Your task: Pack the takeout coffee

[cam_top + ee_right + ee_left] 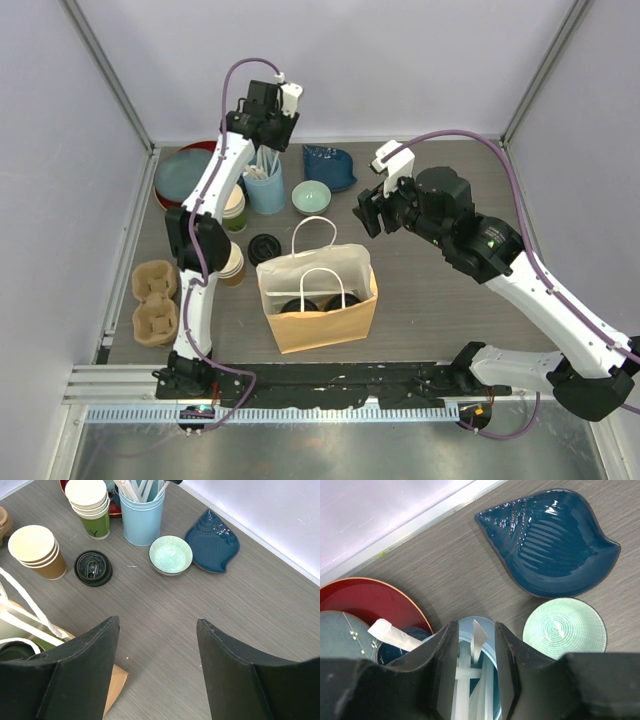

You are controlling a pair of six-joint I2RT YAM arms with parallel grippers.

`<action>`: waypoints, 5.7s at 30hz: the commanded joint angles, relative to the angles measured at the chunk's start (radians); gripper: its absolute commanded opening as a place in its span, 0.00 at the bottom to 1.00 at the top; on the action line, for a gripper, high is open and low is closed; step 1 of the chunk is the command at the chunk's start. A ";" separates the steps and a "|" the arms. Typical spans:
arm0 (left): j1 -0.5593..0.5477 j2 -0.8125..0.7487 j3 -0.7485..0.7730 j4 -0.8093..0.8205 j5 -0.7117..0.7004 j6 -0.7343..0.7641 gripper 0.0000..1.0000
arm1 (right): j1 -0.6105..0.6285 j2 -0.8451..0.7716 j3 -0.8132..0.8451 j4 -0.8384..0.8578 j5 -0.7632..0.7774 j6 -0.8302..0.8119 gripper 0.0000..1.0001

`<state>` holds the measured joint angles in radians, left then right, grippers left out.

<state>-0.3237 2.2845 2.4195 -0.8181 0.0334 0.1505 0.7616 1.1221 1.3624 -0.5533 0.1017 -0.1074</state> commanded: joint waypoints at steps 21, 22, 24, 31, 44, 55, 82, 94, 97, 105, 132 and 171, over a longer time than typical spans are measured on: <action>-0.009 -0.293 -0.043 0.050 0.063 -0.003 0.00 | -0.010 -0.054 -0.006 0.030 -0.034 0.014 0.68; -0.009 -0.310 -0.045 0.043 0.083 -0.005 0.00 | -0.008 -0.054 -0.005 0.030 -0.037 0.015 0.68; -0.009 -0.359 -0.043 0.031 0.103 -0.008 0.00 | -0.010 -0.054 -0.006 0.030 -0.045 0.018 0.68; -0.009 -0.485 -0.005 -0.018 0.210 -0.055 0.00 | -0.008 -0.056 0.009 0.038 -0.063 0.017 0.68; -0.008 -0.801 -0.009 -0.162 0.516 -0.215 0.00 | -0.007 0.054 0.205 0.249 -0.356 -0.020 0.69; -0.009 -0.964 -0.126 -0.184 0.680 -0.365 0.00 | 0.117 0.298 0.478 0.429 -0.549 0.025 0.73; -0.009 -0.973 -0.165 -0.139 0.685 -0.359 0.00 | 0.211 0.485 0.615 0.423 -0.600 0.104 0.51; -0.009 -0.981 -0.154 -0.156 0.620 -0.315 0.00 | 0.209 0.487 0.610 0.429 -0.562 0.180 0.01; -0.009 -0.996 -0.151 -0.200 0.545 -0.246 0.33 | 0.211 0.441 0.593 0.359 -0.479 0.121 0.01; -0.008 -1.037 -0.131 -0.314 0.346 -0.112 1.00 | 0.209 0.309 0.561 0.121 -0.424 0.041 0.01; 0.011 -1.080 -0.649 -0.250 0.168 -0.006 1.00 | 0.209 0.238 0.415 -0.370 -0.177 -0.049 0.01; 0.245 -1.316 -1.145 -0.110 0.126 -0.057 1.00 | -0.353 0.031 0.035 0.091 -0.032 0.185 0.80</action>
<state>-0.1173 1.0325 1.3537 -1.0260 0.1982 0.1097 0.6052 1.1118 1.4780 -0.5465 0.1509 -0.0097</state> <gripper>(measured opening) 0.996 0.800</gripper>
